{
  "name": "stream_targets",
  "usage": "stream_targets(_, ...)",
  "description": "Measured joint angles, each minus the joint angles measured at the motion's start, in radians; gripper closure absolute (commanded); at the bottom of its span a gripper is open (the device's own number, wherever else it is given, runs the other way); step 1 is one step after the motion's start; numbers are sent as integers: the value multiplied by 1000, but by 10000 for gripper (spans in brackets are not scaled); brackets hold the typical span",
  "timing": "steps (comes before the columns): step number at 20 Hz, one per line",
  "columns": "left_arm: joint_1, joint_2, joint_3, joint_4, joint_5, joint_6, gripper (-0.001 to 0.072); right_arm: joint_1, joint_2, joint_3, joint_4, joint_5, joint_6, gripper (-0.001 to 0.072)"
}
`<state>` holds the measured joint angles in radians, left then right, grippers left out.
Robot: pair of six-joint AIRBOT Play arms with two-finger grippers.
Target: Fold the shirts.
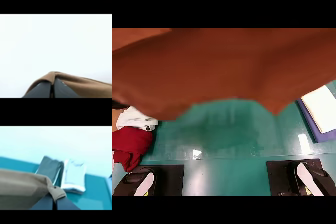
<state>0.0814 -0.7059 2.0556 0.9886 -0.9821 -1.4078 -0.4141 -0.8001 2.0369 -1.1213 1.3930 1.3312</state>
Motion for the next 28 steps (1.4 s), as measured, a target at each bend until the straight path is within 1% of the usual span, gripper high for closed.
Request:
stream_targets(3,0,-19,-32,26,-27,-32,681,-7,-36,37,-6,29,18,698)
stream_targets(7,-1,-123,-199,32,-120,-50,680,19,-97,-110,3,42,28,698)
stream_targets(10,-1,-262,-360,34,-170,-44,680,103,-198,-262,-33,42,28,698)
stream_targets(13,-2,-430,-489,33,-177,-18,680,210,-342,-393,-127,23,29,698)
stream_targets(15,-3,-552,-533,29,-160,2,680,261,-454,-439,-164,2,32,698)
stream_targets(18,-3,-713,-562,7,-87,27,681,306,-638,-423,-191,-37,54,698)
stream_targets(22,-3,-826,-542,-16,-8,46,679,324,-816,-278,-172,-59,74,698)
stream_targets(25,0,-855,-528,2,-18,61,679,328,-867,-198,-166,-56,79,698)
stream_targets(28,2,-868,-540,68,-92,72,679,332,-856,-227,-192,-39,80,698)
